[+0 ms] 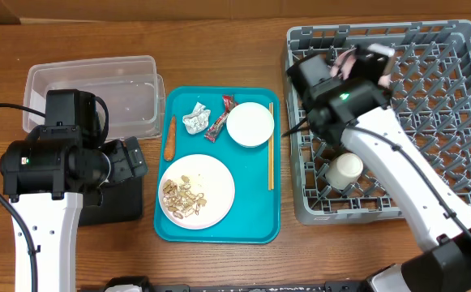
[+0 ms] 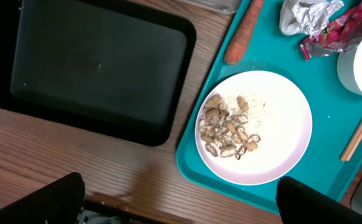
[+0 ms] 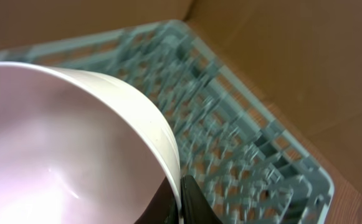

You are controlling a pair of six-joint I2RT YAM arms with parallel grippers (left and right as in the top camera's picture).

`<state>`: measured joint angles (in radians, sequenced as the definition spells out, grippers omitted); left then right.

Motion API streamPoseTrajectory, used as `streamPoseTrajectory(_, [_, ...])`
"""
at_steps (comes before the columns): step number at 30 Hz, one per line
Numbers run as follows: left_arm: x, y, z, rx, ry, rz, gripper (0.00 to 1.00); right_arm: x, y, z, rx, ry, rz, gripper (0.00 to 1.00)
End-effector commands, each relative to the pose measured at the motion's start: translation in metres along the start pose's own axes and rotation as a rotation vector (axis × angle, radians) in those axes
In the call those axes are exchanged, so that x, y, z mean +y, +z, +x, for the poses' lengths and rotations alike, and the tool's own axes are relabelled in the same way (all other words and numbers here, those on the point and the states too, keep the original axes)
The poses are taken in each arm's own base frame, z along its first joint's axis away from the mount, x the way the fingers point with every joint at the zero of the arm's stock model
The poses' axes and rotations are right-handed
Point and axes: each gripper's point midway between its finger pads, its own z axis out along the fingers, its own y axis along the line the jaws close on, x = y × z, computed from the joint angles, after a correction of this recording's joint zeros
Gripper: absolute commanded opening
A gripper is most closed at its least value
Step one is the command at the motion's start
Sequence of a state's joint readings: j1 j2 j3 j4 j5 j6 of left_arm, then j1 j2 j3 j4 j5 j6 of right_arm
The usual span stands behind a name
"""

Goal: Sort waste into correct bins and load items into the dishwasher
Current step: 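Carry the pink-white bowl to the rack's back corner and release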

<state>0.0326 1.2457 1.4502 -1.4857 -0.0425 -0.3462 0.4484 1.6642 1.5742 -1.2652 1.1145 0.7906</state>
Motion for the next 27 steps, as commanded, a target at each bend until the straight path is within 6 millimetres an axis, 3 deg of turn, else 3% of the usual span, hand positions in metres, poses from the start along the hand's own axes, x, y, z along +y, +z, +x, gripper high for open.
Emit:
streamPoseTrajectory(1, [0.001,0.000,-0.002,-0.007,-0.014,-0.014,1.00,-0.014,0.025,-0.014,-0.071,0.007,0.136,0.04])
streamPoseTrajectory(6, [0.001,0.000,-0.002,-0.005,-0.014,-0.014,1.00,-0.006,0.058,-0.008,-0.028,-0.075,0.183,0.04])
streamPoseTrajectory(17, [0.000,0.001,-0.002,-0.003,-0.014,-0.015,1.00,0.017,0.110,0.027,0.049,-0.238,0.273,0.04])
streamPoseTrajectory(23, [0.001,0.001,-0.002,-0.003,-0.014,-0.015,1.00,0.030,0.124,0.041,0.064,-0.302,0.284,0.04])
streamPoseTrajectory(27, [0.001,0.001,-0.002,-0.003,-0.014,-0.015,1.00,0.029,0.123,0.030,0.016,-0.336,0.322,0.04])
